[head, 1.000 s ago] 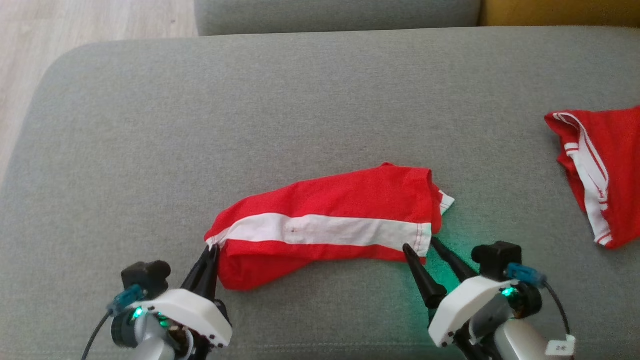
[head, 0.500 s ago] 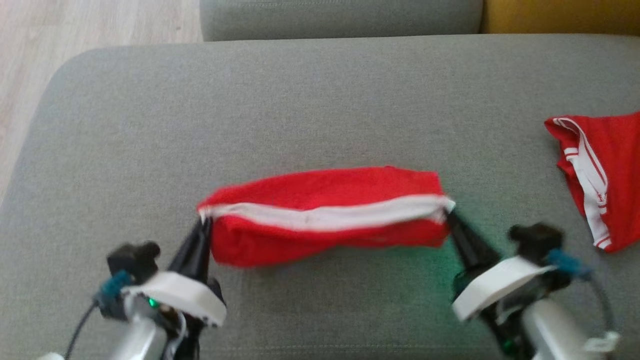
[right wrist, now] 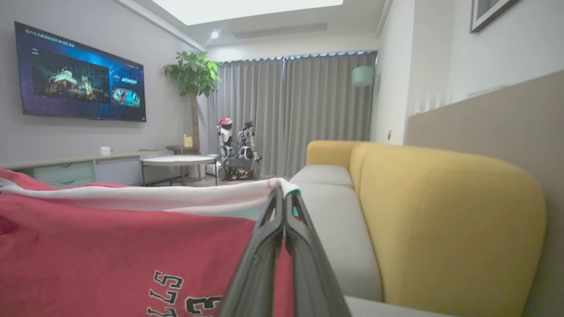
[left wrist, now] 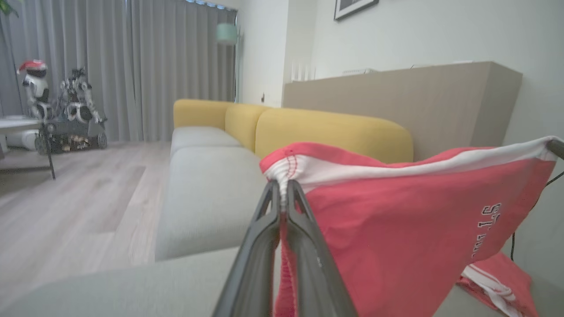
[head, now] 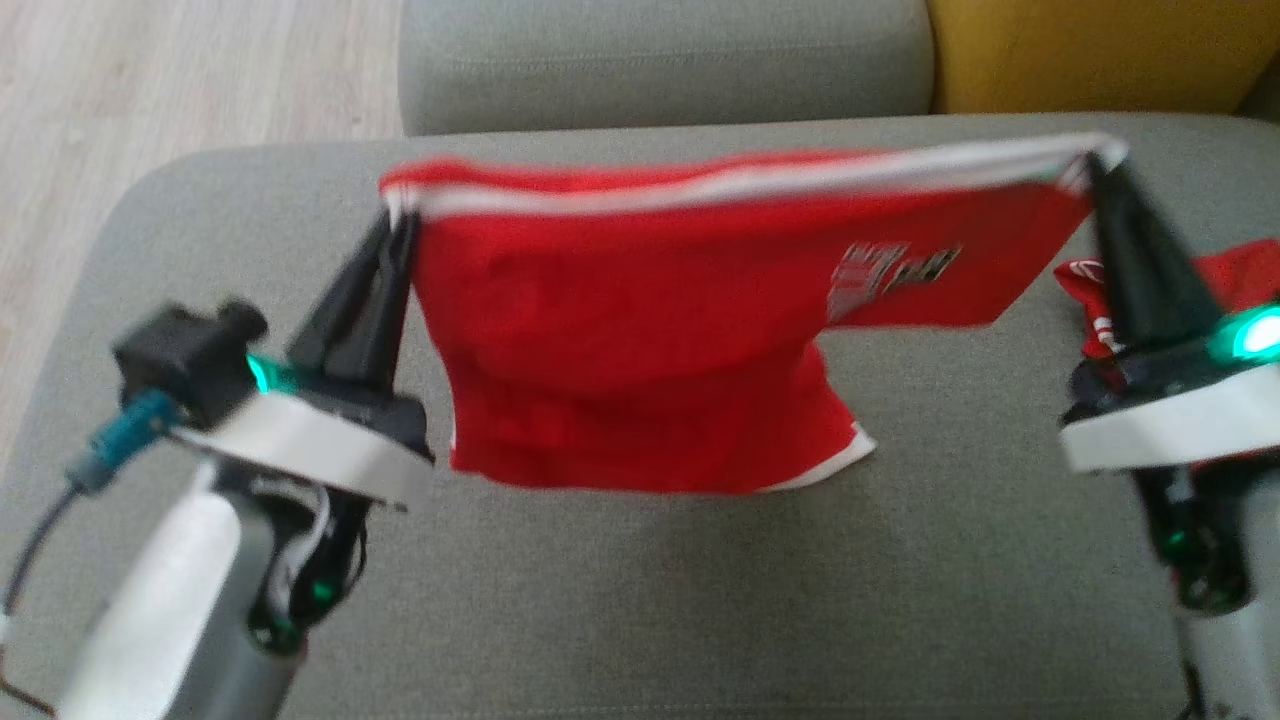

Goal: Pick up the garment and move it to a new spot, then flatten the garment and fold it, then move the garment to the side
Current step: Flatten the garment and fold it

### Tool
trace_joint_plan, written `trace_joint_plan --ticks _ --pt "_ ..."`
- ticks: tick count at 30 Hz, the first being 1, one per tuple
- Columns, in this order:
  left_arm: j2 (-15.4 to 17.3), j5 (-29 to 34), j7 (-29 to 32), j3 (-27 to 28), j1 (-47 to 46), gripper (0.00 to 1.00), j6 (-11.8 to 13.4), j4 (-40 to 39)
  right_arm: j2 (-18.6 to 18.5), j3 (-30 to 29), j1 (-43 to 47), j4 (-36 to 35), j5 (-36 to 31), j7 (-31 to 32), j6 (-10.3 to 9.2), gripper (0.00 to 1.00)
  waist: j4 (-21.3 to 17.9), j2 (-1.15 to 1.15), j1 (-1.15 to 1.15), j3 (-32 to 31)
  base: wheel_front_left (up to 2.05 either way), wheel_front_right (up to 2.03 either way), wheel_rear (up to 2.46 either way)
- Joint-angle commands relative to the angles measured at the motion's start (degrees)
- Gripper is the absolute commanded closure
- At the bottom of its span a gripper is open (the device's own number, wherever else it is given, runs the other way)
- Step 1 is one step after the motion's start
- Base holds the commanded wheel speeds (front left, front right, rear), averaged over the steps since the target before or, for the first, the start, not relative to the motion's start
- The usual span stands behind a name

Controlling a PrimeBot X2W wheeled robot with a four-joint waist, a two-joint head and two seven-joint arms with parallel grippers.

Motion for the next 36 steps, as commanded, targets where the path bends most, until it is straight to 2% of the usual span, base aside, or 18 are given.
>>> trace_joint_plan --ticks 1,7,15,21,22,30,36 --pt "1.98 0.59 0.50 3.08 -4.40 1.00 0.44 -3.07 -0.85 0.31 -3.09 -3.15 -0.41 0.69 -0.04 1.00 -0.06 0.00 0.00 -0.48 0.00 0.00 0.00" --pt "2.98 1.22 3.85 3.49 -7.11 1.00 1.69 -8.76 -1.04 -1.21 -3.46 -8.27 -1.01 4.42 -0.04 1.00 -0.36 0.00 0.00 -1.30 0.00 0.00 0.00" --pt "1.27 0.11 4.03 2.91 -10.60 1.00 1.19 -6.75 -0.77 -1.98 -7.03 -5.93 0.72 5.67 -0.04 1.00 -0.49 0.00 0.00 0.67 0.00 0.00 0.00" --pt "-2.31 -1.33 1.04 3.19 -23.81 1.00 -2.48 5.05 -2.52 -0.76 -21.79 3.79 4.24 4.60 -0.04 1.00 -0.52 0.00 0.00 6.21 0.00 0.00 0.00" --pt "-2.31 -1.33 1.04 3.19 -23.81 1.00 -2.48 5.05 -2.52 -0.76 -21.79 3.79 4.24 4.60 -0.04 1.00 -0.52 0.00 0.00 6.21 0.00 0.00 0.00" --pt "-6.13 0.30 -6.98 3.34 -44.60 1.00 -7.78 28.39 -1.93 4.69 -46.93 24.16 6.92 -2.42 -0.04 1.00 -1.02 0.00 0.00 11.57 0.00 0.00 0.00" --pt "-9.43 2.73 -9.51 2.73 -54.21 1.00 -7.91 46.51 1.26 9.18 -58.24 43.13 7.25 -6.93 -0.04 1.00 -1.50 0.00 0.00 13.89 0.00 0.00 0.00"
